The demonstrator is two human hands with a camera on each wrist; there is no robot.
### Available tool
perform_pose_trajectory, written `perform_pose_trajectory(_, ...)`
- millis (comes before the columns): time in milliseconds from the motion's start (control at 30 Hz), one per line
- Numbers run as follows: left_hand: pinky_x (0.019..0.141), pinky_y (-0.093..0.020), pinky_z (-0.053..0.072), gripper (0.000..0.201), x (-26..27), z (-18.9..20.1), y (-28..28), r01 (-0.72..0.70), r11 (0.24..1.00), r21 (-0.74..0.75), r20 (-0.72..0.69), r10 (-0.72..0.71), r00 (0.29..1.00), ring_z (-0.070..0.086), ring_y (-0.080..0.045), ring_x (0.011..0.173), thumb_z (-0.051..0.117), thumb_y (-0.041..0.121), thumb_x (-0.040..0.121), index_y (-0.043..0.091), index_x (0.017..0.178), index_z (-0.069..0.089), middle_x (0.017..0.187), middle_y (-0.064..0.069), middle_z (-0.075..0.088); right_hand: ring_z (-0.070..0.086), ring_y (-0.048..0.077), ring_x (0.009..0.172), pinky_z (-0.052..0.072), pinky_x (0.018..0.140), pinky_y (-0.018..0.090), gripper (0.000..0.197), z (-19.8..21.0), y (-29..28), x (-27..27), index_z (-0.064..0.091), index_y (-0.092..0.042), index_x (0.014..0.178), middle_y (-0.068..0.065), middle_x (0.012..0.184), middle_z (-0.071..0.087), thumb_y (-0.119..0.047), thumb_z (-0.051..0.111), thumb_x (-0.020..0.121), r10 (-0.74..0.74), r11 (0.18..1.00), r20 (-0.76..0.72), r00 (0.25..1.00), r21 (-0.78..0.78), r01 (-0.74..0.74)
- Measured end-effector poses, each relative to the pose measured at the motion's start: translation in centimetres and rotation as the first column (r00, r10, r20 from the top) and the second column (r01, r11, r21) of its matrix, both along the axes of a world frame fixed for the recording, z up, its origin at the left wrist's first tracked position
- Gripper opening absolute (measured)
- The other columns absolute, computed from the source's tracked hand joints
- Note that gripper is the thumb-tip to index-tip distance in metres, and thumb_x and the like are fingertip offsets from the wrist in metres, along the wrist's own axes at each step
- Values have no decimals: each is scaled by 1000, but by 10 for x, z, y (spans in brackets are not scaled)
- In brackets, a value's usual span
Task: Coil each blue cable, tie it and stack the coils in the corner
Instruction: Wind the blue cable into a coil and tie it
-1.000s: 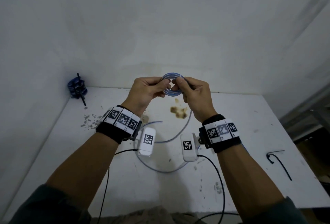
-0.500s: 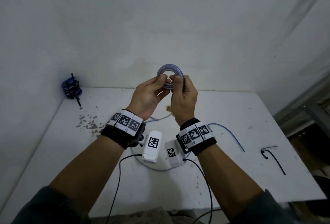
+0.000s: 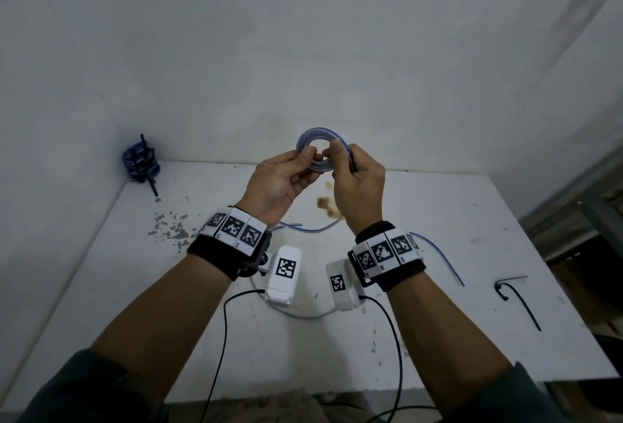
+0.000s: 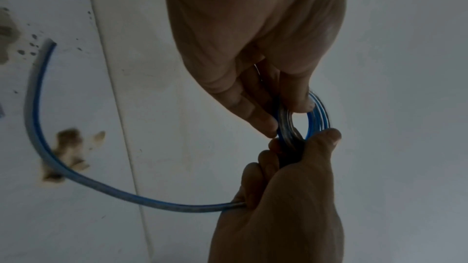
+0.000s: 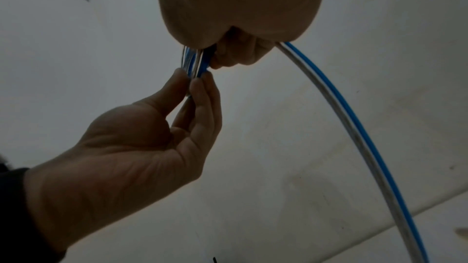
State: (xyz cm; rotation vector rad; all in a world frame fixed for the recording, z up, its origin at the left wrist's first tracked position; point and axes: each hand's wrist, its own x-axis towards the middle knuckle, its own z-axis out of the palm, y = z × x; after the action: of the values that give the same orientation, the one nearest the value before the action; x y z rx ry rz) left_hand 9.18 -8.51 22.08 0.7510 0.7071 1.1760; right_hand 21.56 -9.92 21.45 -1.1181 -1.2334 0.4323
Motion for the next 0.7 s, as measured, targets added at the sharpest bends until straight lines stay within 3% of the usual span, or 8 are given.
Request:
perform_pose_trajectory(167,86,-23,55,36,5,-7,1,14,1000,-12,106,-12,994,69,-17,95,65,22,82,-2,109,66,103,-11,71,37,4,55,33,57,16,32,0,-6,-8,50,-20,64,-13,57,39,-18,67,92,-24,1000,-4,1000,5,24)
perform_pose_trajectory(233,86,-23,55,38,5,-10,0,16,1000,-5,83,-16,996,70,-17,95,66,23,79,-1,108,67,101,-11,72,38,4,54,35,57,17,32,-1,-5,-6,53,-12,63,-12,55,41,-16,69,91,-35,998,-22,999,-46,34)
perform_pose_trajectory(267,85,-23,55,35,4,-11,0,17,1000,10,29,-18,999,71,-18,95,67,23,79,0,106,68,99,-10,74,38,4,53,35,57,17,33,-1,-4,-3,55,-8,63,-12,54,42,-16,69,91,-32,997,-21,999,-76,31)
perform_pose_trajectory(333,82,-24,55,27,-2,-11,2,17,997,80,-189,-2,982,72,-19,93,69,18,83,1,103,71,98,-12,75,41,3,50,34,56,14,35,-2,-3,6,56,-17,59,-15,48,44,-15,69,91,-6,991,11,1000,-137,7)
perform_pose_trajectory(400,78,-24,55,23,-12,-8,6,31,978,207,-420,60,906,70,-15,87,70,9,87,1,108,71,97,-12,74,44,1,48,34,54,14,34,0,-4,17,58,-26,60,-18,46,48,-17,71,90,74,976,100,992,-212,-51)
perform_pose_trajectory(533,78,-19,55,24,-32,5,10,255,890,378,-705,98,702,70,-5,83,74,9,85,15,109,73,93,4,76,47,0,43,36,46,15,24,8,-3,40,68,-17,68,-7,53,55,-27,72,90,345,877,317,883,-444,-184)
perform_pose_trajectory(633,83,-22,56,20,-36,9,8,355,860,367,-774,70,629,72,-8,83,77,7,82,17,100,77,86,5,77,48,6,50,38,52,20,25,21,-4,47,73,-12,74,8,57,61,-32,71,90,466,821,372,802,-521,-235)
perform_pose_trajectory(700,80,-24,56,19,-33,8,7,292,872,392,-715,89,694,71,-10,79,75,3,82,14,97,77,85,2,77,44,3,50,36,51,15,24,28,-8,47,74,-13,76,-6,50,56,-31,70,91,474,807,280,835,-518,-285)
